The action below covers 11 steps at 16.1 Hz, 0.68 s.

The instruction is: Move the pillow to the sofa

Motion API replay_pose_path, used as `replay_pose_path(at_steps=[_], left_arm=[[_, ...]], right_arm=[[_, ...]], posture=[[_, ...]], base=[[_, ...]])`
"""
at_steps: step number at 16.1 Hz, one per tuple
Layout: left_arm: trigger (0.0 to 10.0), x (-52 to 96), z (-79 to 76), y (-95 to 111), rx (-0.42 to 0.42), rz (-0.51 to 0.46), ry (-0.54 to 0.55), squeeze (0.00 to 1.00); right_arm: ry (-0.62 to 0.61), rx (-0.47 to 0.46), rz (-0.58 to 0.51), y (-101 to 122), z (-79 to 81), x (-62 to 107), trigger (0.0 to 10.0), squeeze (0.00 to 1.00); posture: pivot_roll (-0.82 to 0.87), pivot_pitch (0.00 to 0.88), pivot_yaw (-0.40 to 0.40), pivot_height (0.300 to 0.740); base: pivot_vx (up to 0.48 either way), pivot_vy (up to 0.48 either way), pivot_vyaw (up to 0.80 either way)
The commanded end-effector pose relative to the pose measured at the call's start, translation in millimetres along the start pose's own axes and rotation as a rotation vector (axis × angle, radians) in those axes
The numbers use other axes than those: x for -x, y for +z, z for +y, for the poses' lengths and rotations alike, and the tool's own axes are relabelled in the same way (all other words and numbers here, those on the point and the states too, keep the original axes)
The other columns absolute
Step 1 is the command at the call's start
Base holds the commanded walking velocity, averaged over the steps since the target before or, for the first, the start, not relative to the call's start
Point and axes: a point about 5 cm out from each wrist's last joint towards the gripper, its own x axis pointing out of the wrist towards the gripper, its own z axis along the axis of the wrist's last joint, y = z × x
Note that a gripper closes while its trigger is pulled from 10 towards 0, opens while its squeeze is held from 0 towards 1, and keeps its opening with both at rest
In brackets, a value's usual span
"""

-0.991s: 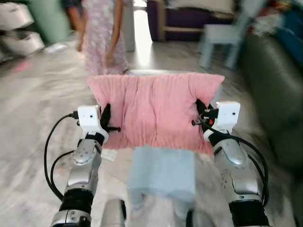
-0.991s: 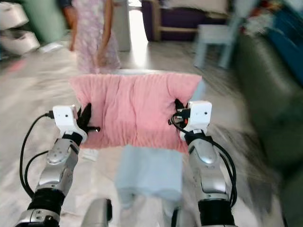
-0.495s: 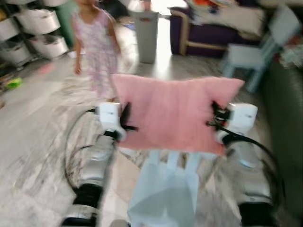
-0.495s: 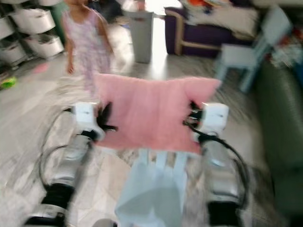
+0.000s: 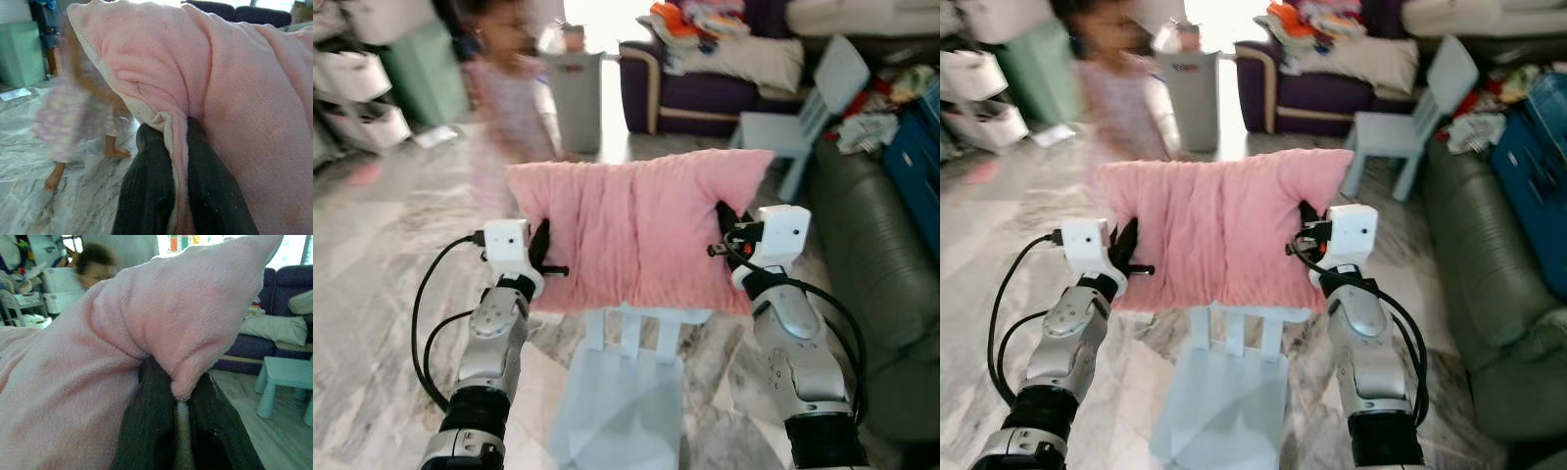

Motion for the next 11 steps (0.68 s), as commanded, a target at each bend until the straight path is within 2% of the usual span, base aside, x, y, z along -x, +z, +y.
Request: replay_pose_path(at_steps=[1, 3, 5, 7, 11], left_arm=[[10.0, -1.7, -6.5, 3, -0.004, -0.005, -0.028, 0.0], [10.0, -1.1, -7.4, 2, -0.018, 0.017, 0.001, 0.0], [10.0, -1.1, -7.5, 3, 0.001, 0.008, -0.04, 0.0], [10.0, 0.6, -5.2, 0, 0.034, 0.03, -0.013, 0.0], [10.0, 8.4, -10.0, -6, 0.051, 0.052, -0.024, 0.0]], right_arm=[[-0.004, 0.003, -0.031, 8, -2.8, -0.9, 10.0, 0.0], [-0.005, 0.0, -0.027, 7, -2.3, 0.5, 10.0, 0.0], [-0.004, -0.009, -0.01, 5, -1.1, 1.7, 10.0, 0.0], [-0.007, -0.016, 0.001, 4, -0.1, 3.1, 10.0, 0.0], [0.0, -0.025, 0.034, 0, 0.8, 9.8, 10.0, 0.0]], posture=[[-0.11, 0.0, 0.042, 0.74], [-0.11, 0.0, 0.04, 0.74], [-0.11, 0.0, 0.038, 0.74], [-0.11, 0.0, 0.036, 0.74], [-0.11, 0.0, 0.027, 0.74]], base=[[0.0, 0.0, 0.0], [0.0, 0.0, 0.0], [0.0, 0.0, 0.0], [0.0, 0.0, 0.0], [0.0, 0.0, -0.11]])
